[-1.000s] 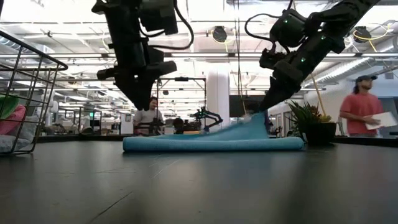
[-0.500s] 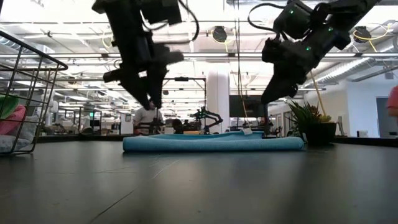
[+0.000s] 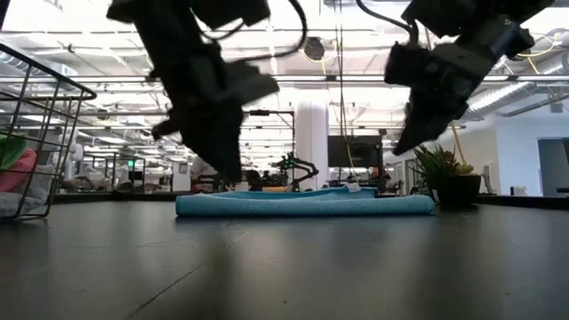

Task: Fold microfiber towels
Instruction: Fold the blue microfiber cloth

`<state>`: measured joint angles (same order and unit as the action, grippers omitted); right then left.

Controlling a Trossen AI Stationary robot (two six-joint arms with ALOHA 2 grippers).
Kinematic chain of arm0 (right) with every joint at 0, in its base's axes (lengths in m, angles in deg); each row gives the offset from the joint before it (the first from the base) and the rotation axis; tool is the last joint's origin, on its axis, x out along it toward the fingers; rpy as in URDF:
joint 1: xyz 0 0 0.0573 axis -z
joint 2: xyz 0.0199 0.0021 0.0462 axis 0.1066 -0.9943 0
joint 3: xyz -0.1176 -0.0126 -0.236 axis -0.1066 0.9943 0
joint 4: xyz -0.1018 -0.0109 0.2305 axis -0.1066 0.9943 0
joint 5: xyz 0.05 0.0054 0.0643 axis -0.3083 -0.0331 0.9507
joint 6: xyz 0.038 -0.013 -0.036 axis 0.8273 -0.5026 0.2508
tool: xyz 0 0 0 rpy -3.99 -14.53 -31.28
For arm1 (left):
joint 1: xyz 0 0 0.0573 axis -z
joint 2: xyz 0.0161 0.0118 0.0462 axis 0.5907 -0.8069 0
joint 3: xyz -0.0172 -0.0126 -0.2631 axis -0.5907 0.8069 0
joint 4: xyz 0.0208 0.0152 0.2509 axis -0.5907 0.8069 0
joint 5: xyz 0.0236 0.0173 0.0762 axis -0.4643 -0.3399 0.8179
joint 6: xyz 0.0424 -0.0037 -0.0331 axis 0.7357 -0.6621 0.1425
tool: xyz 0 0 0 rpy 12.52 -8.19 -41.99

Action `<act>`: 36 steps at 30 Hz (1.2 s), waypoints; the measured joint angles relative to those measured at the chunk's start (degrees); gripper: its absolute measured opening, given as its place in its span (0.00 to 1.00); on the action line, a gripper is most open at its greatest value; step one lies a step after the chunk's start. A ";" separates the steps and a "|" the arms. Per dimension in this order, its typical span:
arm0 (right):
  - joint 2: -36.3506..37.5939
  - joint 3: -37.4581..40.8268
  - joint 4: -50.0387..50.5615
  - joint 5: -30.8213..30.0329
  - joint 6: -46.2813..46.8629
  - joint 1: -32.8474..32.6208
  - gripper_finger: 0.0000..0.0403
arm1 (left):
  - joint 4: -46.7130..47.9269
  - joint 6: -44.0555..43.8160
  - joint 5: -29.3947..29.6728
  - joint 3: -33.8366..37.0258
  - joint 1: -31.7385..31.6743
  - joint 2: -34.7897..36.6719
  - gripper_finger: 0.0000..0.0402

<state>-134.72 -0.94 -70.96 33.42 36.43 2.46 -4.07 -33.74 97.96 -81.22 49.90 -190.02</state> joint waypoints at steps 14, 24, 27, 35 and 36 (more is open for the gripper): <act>-10.73 0.52 -3.09 -3.56 3.37 -1.45 0.00 | 1.08 3.45 -2.43 -0.05 -1.29 -3.19 0.01; -16.40 0.23 -4.10 0.61 10.70 -5.67 0.00 | 1.99 4.51 -2.98 0.02 -1.20 -2.68 0.01; -16.16 0.24 -3.76 2.43 14.28 -8.61 0.00 | 1.77 4.43 -2.94 -0.04 -1.22 -2.61 0.02; -15.93 0.31 -2.45 4.33 27.23 -17.70 0.00 | 1.70 4.68 -4.42 0.00 -1.18 -2.63 0.01; -15.58 0.32 -2.35 4.36 28.47 -18.27 0.00 | 1.70 5.07 -4.42 0.00 -1.18 -2.63 0.02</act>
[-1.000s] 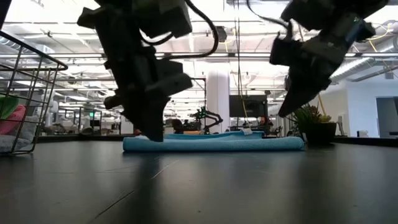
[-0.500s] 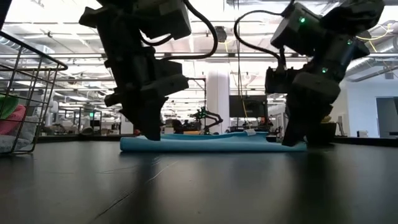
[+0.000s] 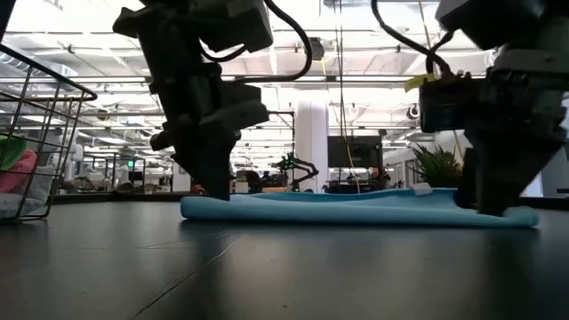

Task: Fold microfiber towels
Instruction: Fold the blue microfiber cloth

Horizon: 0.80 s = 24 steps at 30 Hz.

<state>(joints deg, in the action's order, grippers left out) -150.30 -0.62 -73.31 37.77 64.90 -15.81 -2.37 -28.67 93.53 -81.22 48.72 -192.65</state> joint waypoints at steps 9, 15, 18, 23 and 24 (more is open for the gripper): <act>12.38 0.31 -0.38 -3.86 1.35 0.31 0.00 | -0.17 9.55 0.00 -1.97 -0.97 0.13 0.01; 22.76 0.30 -4.82 -15.19 -2.26 2.11 0.00 | -4.48 20.33 1.18 -4.20 -4.15 0.17 0.03; 26.44 0.30 -8.61 -20.20 -6.70 2.76 0.00 | -8.42 26.98 1.14 -4.20 -6.59 0.16 0.03; 29.55 0.21 -12.67 -26.24 -11.48 3.50 0.00 | -9.30 34.19 -1.38 -4.15 -10.74 -0.46 0.01; 29.70 0.19 -13.20 -27.11 -11.85 3.54 0.00 | -9.37 35.24 -1.40 -4.15 -11.46 -0.46 0.02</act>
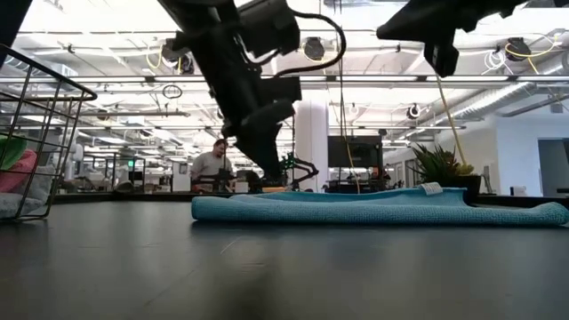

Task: Fold microfiber towels
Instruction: Fold the blue microfiber cloth

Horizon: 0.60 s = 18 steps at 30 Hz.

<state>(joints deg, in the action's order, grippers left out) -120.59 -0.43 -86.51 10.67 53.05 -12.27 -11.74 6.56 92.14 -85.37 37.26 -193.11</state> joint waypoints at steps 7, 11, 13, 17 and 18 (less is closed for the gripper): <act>-1.69 0.00 0.44 -2.19 -0.16 0.06 0.00 | 0.38 7.75 -5.83 0.00 -3.97 0.00 0.01; -3.56 0.00 2.37 -4.67 0.87 0.73 0.00 | 1.17 11.46 -7.52 0.00 -4.48 0.00 0.02; -5.26 0.00 5.38 -4.90 3.66 1.66 0.00 | 2.36 12.91 -7.82 0.00 -4.48 0.00 0.02; -10.41 0.00 10.85 -3.99 11.22 3.00 0.00 | 5.03 13.55 -9.55 0.00 -4.25 0.00 0.01; -11.89 0.00 11.77 -2.42 12.27 3.13 0.00 | 5.47 13.45 -9.60 0.00 -4.07 0.00 0.01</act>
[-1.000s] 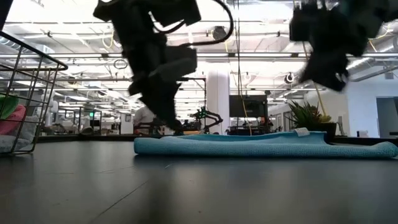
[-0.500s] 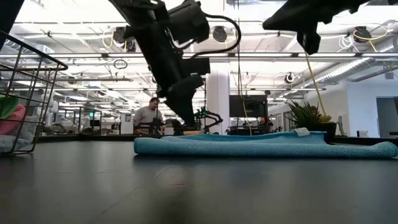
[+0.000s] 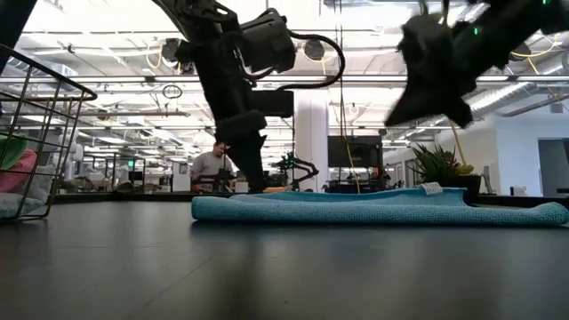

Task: Fold microfiber towels
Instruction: Fold the blue microfiber cloth

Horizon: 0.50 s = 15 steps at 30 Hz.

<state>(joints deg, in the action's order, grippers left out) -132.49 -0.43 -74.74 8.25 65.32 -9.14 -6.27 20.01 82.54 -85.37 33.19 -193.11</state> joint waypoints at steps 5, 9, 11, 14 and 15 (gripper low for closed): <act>-7.96 0.00 1.30 9.70 2.51 1.03 0.00 | 0.81 -0.76 -2.00 0.00 1.35 0.00 0.02; -12.91 0.00 2.69 11.64 1.77 1.64 0.00 | 0.41 -2.83 -2.00 0.00 2.50 0.00 0.01; -14.66 0.00 2.80 11.60 0.13 2.25 0.00 | 0.35 -4.41 -1.64 0.00 2.82 0.00 0.02; -16.26 0.00 3.85 11.58 -3.10 3.65 0.00 | 0.31 -7.19 -0.97 0.00 3.15 0.00 0.03; -16.61 0.00 4.07 11.53 -4.60 4.16 0.00 | 0.21 -8.30 -0.90 0.00 3.15 -0.02 0.03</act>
<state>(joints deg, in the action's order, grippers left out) -149.10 -0.43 -70.68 19.78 60.72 -4.98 -6.06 11.71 81.64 -85.37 36.35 -193.13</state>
